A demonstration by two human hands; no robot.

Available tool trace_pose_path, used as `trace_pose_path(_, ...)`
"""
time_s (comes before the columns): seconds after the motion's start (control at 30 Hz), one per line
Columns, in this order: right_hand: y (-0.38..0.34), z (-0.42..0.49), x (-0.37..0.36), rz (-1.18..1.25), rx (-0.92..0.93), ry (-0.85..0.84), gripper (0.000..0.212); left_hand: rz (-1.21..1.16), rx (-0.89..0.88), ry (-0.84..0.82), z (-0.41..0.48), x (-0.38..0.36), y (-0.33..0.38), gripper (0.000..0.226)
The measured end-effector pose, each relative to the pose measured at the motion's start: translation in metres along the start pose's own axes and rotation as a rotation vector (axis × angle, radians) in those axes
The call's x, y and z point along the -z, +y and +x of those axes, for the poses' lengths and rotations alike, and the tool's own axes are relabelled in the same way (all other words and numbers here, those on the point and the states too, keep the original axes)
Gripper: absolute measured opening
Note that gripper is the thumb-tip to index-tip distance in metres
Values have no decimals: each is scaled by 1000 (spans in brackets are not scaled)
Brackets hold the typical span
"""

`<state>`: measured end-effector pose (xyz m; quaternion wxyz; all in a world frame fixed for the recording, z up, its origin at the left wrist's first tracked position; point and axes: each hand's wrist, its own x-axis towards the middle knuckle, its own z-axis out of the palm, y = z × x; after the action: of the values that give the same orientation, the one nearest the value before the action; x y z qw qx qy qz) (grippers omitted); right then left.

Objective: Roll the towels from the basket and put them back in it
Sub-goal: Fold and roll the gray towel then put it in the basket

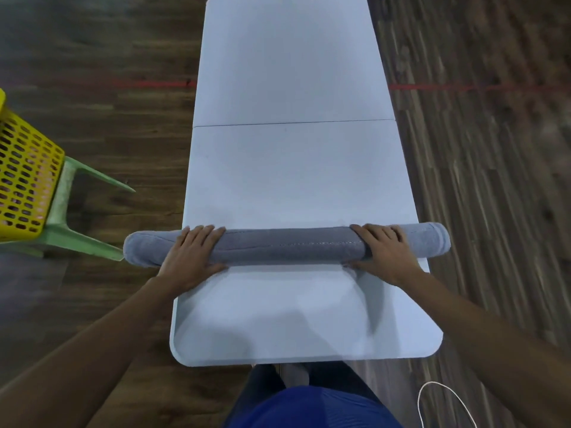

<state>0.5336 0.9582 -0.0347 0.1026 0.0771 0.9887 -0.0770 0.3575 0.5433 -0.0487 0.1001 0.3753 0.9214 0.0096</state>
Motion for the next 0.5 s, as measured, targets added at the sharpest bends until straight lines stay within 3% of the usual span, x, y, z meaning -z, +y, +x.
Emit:
trace_pose_path(0.07, 3, 6, -2, -72, -6, -7, 62, 61, 0, -28, 5, -4, -3, 65)
trace_pose_path(0.17, -5, 31, 7, -86, -158, -44, 50, -15, 236, -33, 32, 7, 16, 49)
trace_pose_path(0.33, -51, 57, 11, 312, -537, -102, 46, -353, 687, -76, 66, 20, 84, 42)
trace_pose_path(0.5, -120, 40, 5, 675, -759, -99, 51, -704, 847, -97, 73, 13, 166, 54)
